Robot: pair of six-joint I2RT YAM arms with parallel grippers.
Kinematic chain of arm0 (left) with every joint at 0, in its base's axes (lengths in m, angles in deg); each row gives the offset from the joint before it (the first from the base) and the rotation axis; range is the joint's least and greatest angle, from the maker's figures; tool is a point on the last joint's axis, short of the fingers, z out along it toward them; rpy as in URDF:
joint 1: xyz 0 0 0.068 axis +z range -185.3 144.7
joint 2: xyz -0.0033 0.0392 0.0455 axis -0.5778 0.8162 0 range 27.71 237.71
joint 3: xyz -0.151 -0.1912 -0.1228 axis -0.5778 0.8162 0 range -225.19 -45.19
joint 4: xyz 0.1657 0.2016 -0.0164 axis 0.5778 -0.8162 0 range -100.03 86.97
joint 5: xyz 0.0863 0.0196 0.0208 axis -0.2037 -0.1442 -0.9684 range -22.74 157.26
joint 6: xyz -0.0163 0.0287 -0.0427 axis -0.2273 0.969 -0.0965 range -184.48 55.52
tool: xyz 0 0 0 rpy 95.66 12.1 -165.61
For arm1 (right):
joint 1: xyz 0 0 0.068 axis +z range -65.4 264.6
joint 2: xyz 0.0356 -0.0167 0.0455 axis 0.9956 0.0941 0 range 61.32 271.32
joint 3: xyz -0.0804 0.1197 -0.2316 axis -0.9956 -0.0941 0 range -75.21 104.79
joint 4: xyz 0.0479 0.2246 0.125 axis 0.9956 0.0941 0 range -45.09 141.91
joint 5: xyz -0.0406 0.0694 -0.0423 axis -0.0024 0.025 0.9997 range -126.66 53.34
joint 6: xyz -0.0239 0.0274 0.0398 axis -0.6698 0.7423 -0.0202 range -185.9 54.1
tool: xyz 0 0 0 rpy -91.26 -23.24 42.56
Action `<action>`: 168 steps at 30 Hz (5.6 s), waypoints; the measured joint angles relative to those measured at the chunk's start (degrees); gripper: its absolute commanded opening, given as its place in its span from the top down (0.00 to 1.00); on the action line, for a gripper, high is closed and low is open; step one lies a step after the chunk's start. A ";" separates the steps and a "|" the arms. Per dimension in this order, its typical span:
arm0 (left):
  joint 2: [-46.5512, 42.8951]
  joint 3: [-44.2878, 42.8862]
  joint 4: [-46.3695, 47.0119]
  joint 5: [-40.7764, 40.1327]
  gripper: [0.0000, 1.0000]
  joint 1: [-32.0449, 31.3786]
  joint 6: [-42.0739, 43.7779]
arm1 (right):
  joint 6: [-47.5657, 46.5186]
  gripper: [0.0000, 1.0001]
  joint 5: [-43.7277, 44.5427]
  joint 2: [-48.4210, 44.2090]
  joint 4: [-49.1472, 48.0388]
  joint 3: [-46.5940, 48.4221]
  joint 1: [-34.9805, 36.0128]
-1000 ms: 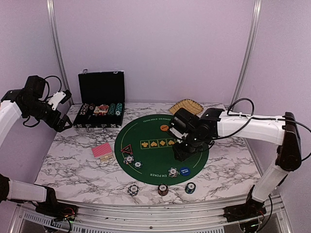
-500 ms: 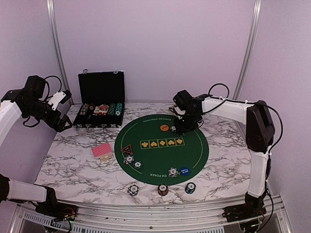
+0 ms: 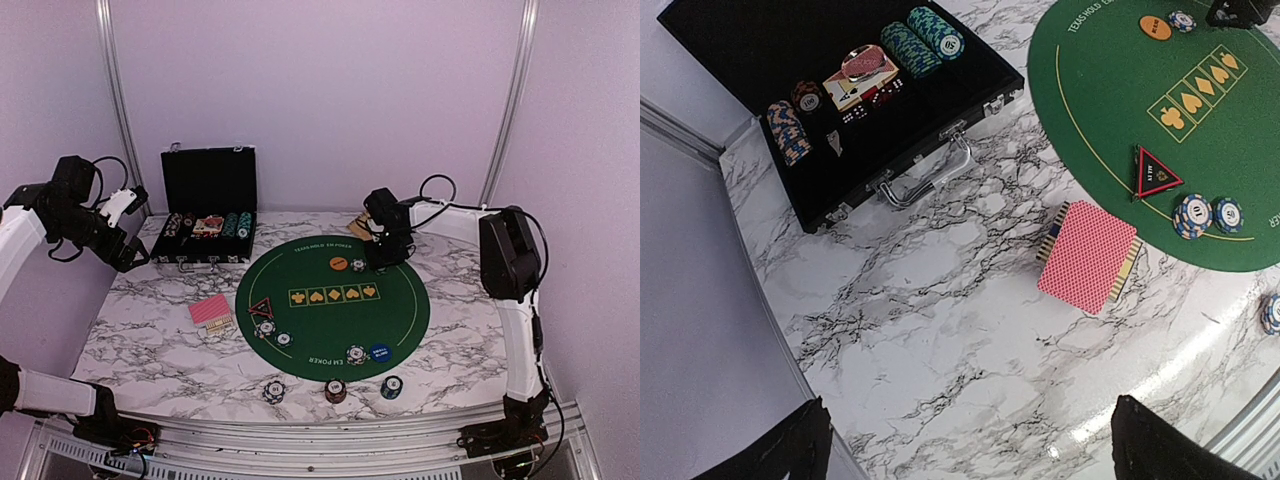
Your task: Distribute texas hold em gaming equipment
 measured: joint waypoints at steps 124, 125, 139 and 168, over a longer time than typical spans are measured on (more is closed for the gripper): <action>0.00 0.13 0.00 0.20 0.01 0.00 0.22 | 18.08 0.55 -7.10 -40.57 -2.58 -56.02 33.03; 0.00 0.13 0.02 0.20 0.01 0.00 0.22 | 17.97 0.57 -7.08 -40.57 -2.51 -56.02 33.00; 0.00 0.13 0.00 0.20 0.01 0.00 0.20 | 17.64 0.65 -6.25 -41.40 0.02 -54.18 32.59; 0.00 0.13 0.00 0.20 0.01 0.00 0.20 | 8.11 0.67 -2.47 -36.46 -2.08 -48.52 13.38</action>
